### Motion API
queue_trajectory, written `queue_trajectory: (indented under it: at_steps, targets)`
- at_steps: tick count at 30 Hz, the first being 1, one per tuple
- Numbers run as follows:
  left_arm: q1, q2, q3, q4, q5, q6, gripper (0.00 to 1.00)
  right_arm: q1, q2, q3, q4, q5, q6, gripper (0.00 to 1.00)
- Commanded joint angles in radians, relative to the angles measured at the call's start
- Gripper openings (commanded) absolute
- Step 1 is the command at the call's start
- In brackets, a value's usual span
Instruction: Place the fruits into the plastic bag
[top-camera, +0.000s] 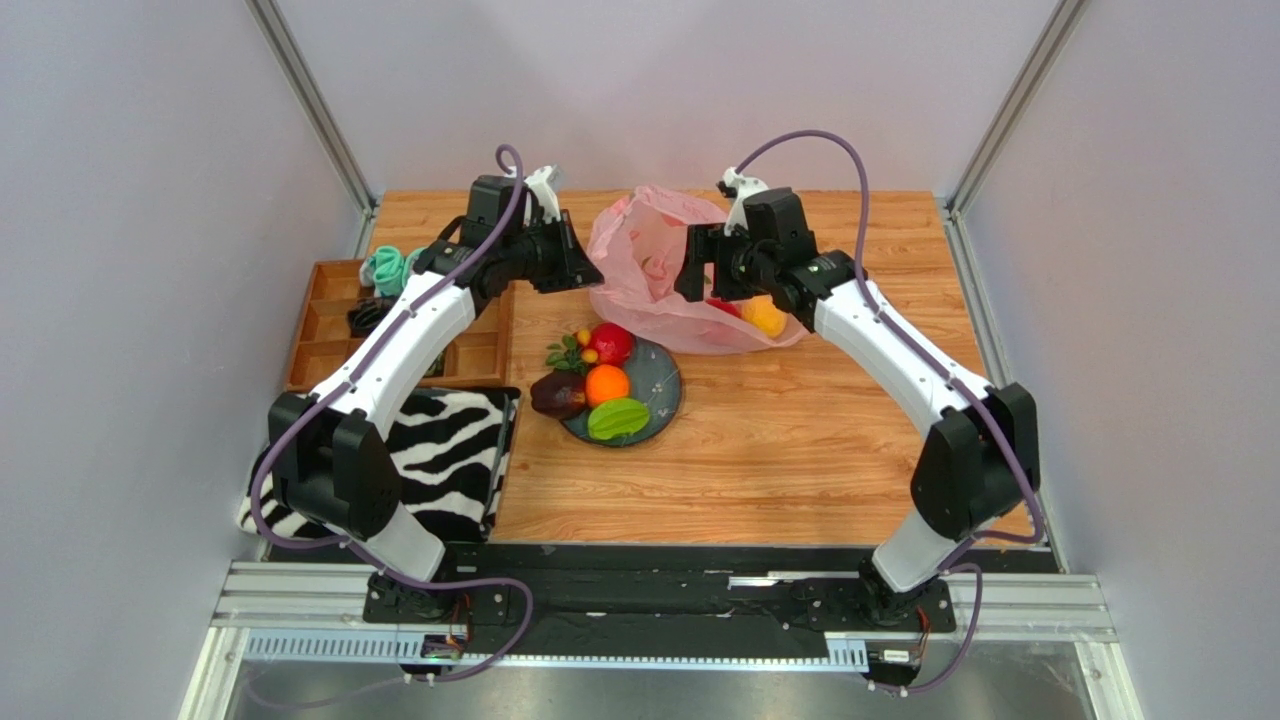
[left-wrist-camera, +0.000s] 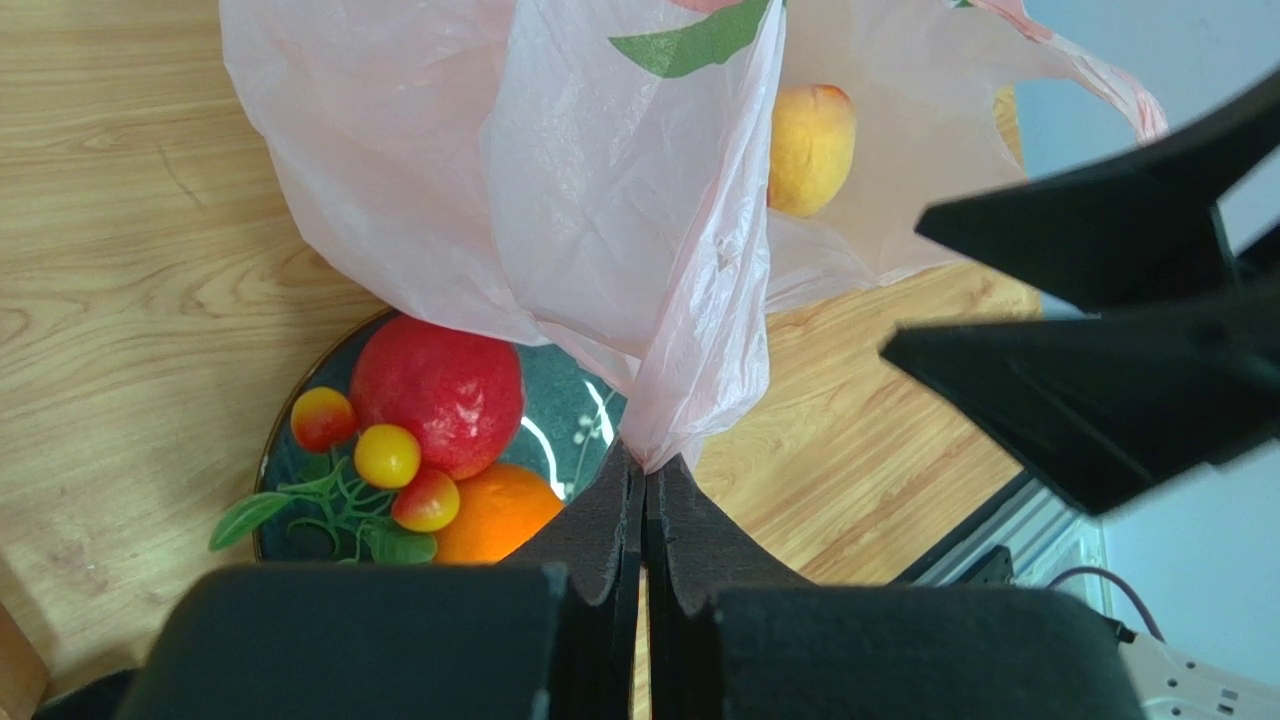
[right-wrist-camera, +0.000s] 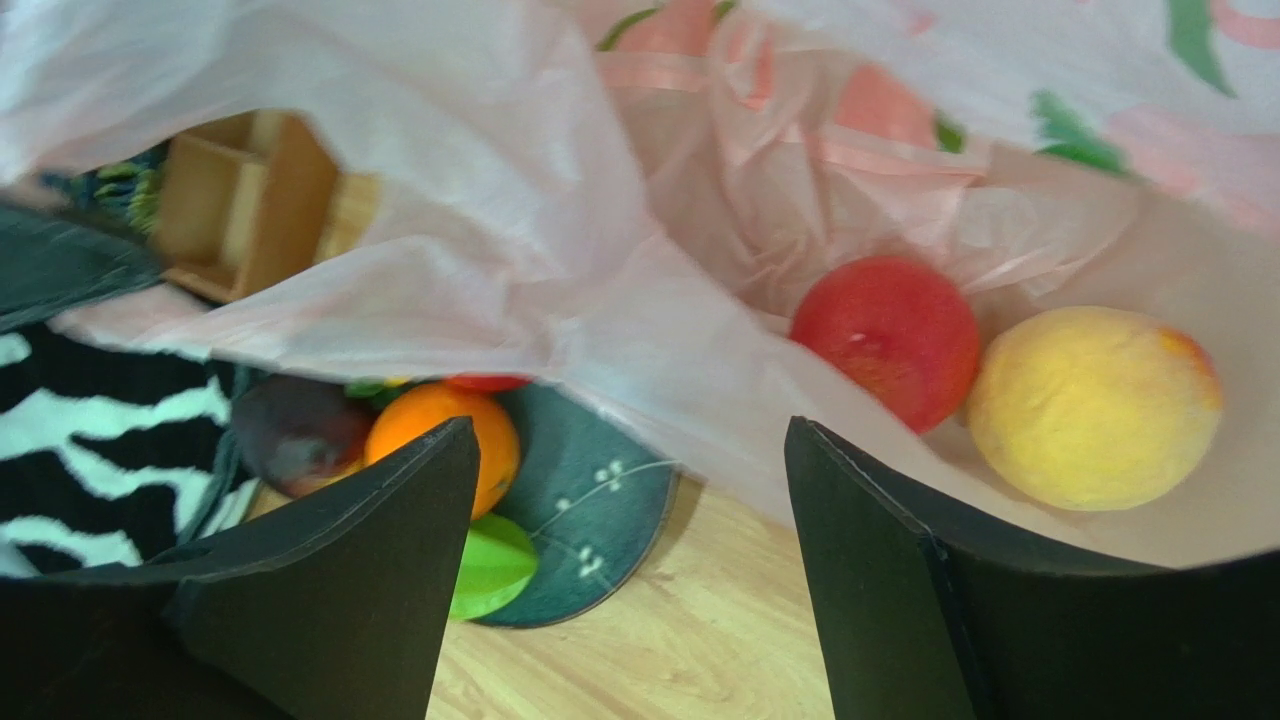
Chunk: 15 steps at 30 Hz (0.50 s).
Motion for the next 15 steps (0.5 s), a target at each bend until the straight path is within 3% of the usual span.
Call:
queue_trajectory:
  at_steps: [1,10,15]
  targets:
    - [-0.005,0.010,0.030,0.016,0.000,-0.010,0.00,0.094,-0.098,-0.066,0.065,-0.062,0.010,0.78]
    - [-0.005,0.020,0.042,0.005,0.011,0.002,0.00,0.354,-0.076,-0.113,0.005,-0.073,-0.194,0.80]
    - [-0.005,0.016,0.039,0.003,0.013,-0.001,0.00,0.380,0.026,-0.008,-0.084,-0.013,-0.160,0.81]
